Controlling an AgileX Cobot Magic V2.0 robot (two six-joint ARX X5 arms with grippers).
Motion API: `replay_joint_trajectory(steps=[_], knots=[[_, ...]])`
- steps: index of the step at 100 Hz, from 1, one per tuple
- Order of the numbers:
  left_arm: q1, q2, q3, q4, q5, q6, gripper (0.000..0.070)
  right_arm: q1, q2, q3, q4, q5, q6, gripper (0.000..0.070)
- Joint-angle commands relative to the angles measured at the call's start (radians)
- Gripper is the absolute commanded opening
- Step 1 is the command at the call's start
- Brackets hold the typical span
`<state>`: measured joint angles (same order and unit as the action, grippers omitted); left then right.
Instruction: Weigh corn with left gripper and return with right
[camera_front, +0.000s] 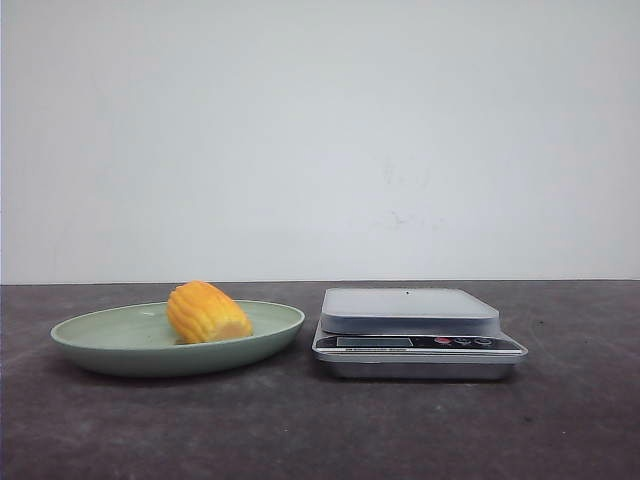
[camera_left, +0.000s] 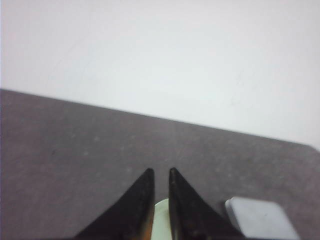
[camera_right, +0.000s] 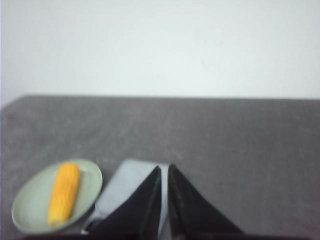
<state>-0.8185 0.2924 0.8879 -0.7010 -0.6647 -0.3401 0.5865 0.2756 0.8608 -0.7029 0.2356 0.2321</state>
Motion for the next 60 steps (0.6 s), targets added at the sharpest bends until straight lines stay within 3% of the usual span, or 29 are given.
replay_joint_trajectory(steps=[1,60], knots=[[-0.008,0.003,0.007,0.018,0.003,0.013,0.0011,0.006,0.004,0.003,0.024,-0.002,0.020,0.0013],[-0.008,0.003,0.007,0.014,0.003,0.014,0.0028,0.006,0.003,0.003,0.022,0.000,0.018,0.0013]])
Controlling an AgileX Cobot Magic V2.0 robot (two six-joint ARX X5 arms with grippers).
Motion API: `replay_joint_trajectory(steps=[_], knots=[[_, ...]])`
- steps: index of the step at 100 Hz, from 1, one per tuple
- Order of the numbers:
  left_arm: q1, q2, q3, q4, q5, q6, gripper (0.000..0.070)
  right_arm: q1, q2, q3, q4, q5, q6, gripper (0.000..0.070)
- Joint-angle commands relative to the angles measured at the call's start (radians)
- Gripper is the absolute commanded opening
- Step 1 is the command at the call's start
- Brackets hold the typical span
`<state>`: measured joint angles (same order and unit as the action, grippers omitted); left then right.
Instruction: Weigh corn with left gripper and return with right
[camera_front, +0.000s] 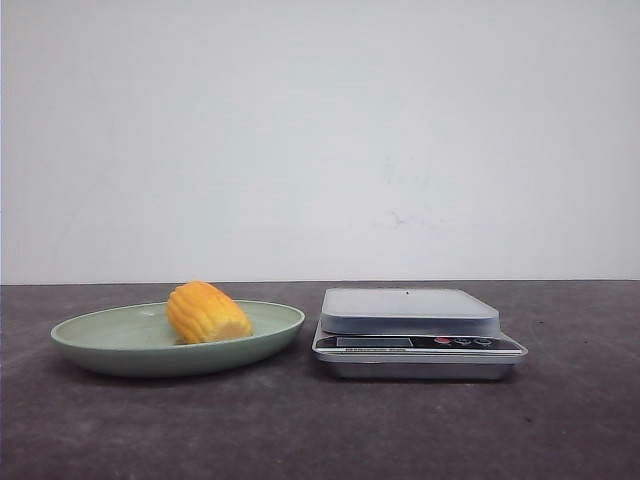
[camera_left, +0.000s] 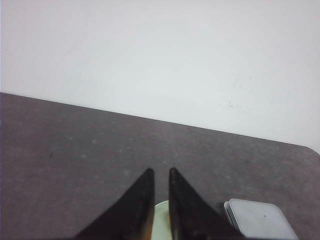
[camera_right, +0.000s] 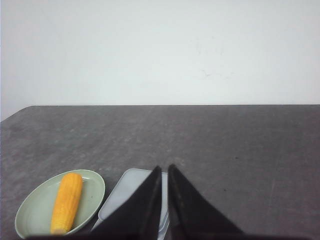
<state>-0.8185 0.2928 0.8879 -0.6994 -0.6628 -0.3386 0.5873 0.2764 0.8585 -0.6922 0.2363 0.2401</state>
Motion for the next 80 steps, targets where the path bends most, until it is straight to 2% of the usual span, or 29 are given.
replay_joint_trajectory(steps=[1,16,26,37,41,53,60,69,80], knots=[[-0.008,0.002,0.007,0.013,0.002,0.013,0.0028,0.006,0.002,0.006,0.011,0.000,0.010,0.0013],[0.040,-0.030,0.006,0.016,0.002,0.013,0.0028,0.006,0.002,0.006,0.011,0.000,0.010,0.0013],[0.183,-0.042,-0.016,0.043,0.002,0.013,0.0028,0.006,0.002,0.006,0.011,0.000,0.010,0.0013],[0.355,-0.076,-0.088,0.147,0.016,0.012,0.0028,0.006,0.002,0.006,0.011,0.000,0.010,0.0013],[0.412,-0.096,-0.124,0.170,0.073,0.027,0.0028,0.006,0.002,0.006,0.011,0.000,0.010,0.0013],[0.567,-0.167,-0.257,0.228,0.370,0.126,0.0028,0.006,0.002,0.006,0.011,0.000,0.010,0.0013],[0.635,-0.207,-0.347,0.270,0.494,0.177,0.0028,0.006,0.002,0.006,0.011,0.000,0.010,0.0013],[0.702,-0.252,-0.470,0.329,0.585,0.195,0.0028,0.006,0.002,0.006,0.011,0.000,0.010,0.0013],[0.743,-0.290,-0.626,0.429,0.603,0.172,0.0028,0.006,0.002,0.006,0.011,0.000,0.010,0.0013]])
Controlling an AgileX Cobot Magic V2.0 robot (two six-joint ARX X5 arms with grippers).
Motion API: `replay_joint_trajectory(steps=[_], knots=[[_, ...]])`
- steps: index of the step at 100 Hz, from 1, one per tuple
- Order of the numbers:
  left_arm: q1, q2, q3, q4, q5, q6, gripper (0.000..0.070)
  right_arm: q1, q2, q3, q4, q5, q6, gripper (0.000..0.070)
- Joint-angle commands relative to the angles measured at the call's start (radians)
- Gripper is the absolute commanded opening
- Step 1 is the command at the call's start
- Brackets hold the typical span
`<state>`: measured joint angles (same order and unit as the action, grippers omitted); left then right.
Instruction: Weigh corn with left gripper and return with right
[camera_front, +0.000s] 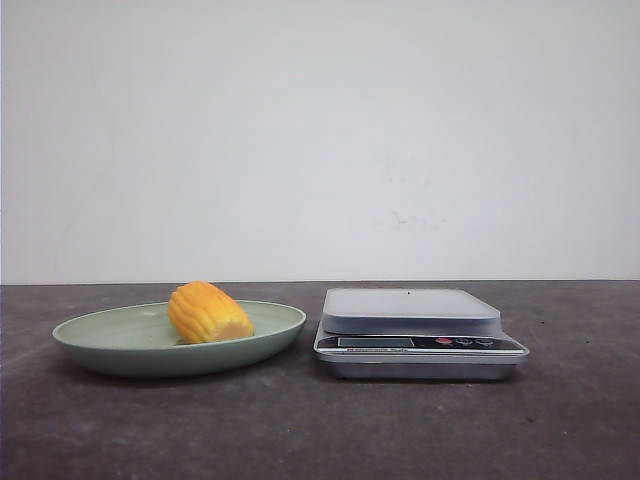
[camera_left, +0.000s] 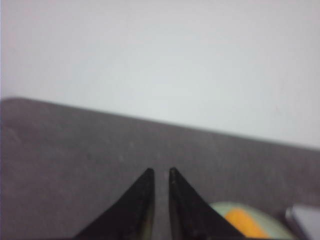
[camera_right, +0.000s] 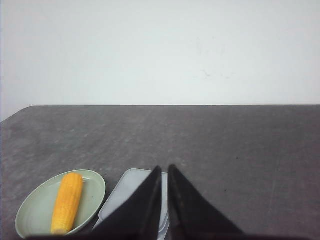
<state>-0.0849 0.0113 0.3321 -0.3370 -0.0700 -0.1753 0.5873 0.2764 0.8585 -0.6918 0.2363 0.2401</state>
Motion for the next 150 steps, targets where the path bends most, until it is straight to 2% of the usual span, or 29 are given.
replay_joint_trajectory(steps=[1,27,50,131,150], knots=[[0.011,-0.008,-0.084,0.078,0.010,0.008,0.0028,0.006,0.002,0.006,0.011,0.000,0.010,0.0013],[0.020,-0.008,-0.320,0.294,0.010,0.010,0.0028,0.006,0.002,0.006,0.011,0.000,0.010,0.0013],[0.020,-0.008,-0.319,0.146,0.010,0.043,0.0028,0.006,0.002,0.006,0.011,0.000,0.010,0.0013],[0.020,-0.008,-0.317,0.150,0.011,0.043,0.0028,0.006,0.002,0.006,0.011,0.000,0.010,0.0013],[0.020,-0.008,-0.317,0.150,0.011,0.043,0.0028,-0.017,0.000,0.005,0.013,0.007,-0.177,0.0013]])
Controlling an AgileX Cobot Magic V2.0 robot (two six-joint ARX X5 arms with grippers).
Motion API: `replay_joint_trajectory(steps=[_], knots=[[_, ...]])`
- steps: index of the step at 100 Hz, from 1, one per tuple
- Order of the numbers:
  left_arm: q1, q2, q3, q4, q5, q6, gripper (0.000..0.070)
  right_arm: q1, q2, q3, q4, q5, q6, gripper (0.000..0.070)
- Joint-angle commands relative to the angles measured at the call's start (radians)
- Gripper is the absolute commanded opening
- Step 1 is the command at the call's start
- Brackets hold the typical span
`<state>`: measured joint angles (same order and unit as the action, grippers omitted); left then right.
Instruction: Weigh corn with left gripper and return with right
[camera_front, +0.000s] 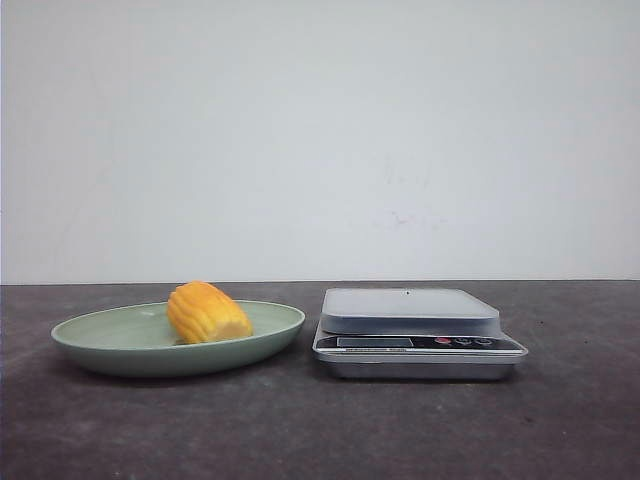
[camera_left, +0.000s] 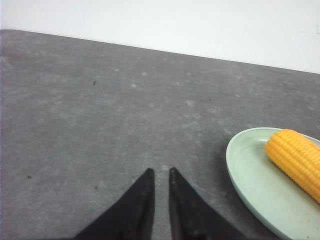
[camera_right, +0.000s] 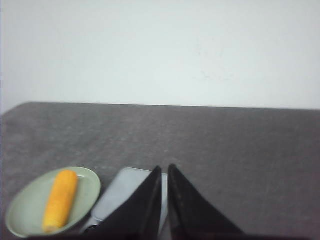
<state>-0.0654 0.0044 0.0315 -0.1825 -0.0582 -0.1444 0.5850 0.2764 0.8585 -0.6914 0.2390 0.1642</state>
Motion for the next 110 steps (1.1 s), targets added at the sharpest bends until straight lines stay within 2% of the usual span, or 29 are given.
replay_joint_trajectory(steps=[1,11,21,28,42,51,76,96,110], knots=[[0.001,-0.001,-0.016,-0.005,-0.001,0.013,0.0028,-0.022,-0.002,0.004,0.012,0.004,-0.110,0.0013],[0.001,-0.001,-0.016,-0.005,-0.001,0.013,0.0028,-0.154,-0.027,-0.032,0.020,-0.055,-0.177,0.0013],[0.001,-0.001,-0.016,-0.005,-0.001,0.013,0.0028,-0.305,-0.080,-0.123,0.071,-0.103,-0.180,0.0013],[0.001,-0.001,-0.016,-0.005,-0.001,0.013,0.0028,-0.402,-0.142,-0.240,0.190,-0.124,-0.180,0.0013],[0.001,-0.001,-0.016,-0.005,-0.001,0.013,0.0028,-0.504,-0.251,-0.465,0.409,-0.159,-0.183,0.0013],[0.001,-0.001,-0.016,-0.005,-0.001,0.013,0.0028,-0.531,-0.272,-0.582,0.469,-0.161,-0.183,0.0013],[0.001,-0.001,-0.016,-0.005,-0.001,0.013,0.0028,-0.542,-0.272,-0.778,0.498,-0.174,-0.171,0.0013],[0.001,-0.001,-0.016,-0.005,-0.001,0.013,0.0028,-0.542,-0.272,-0.846,0.510,-0.248,-0.174,0.0013],[0.001,-0.001,-0.016,-0.005,-0.001,0.013,0.0028,-0.542,-0.272,-0.846,0.531,-0.250,-0.172,0.0013]])
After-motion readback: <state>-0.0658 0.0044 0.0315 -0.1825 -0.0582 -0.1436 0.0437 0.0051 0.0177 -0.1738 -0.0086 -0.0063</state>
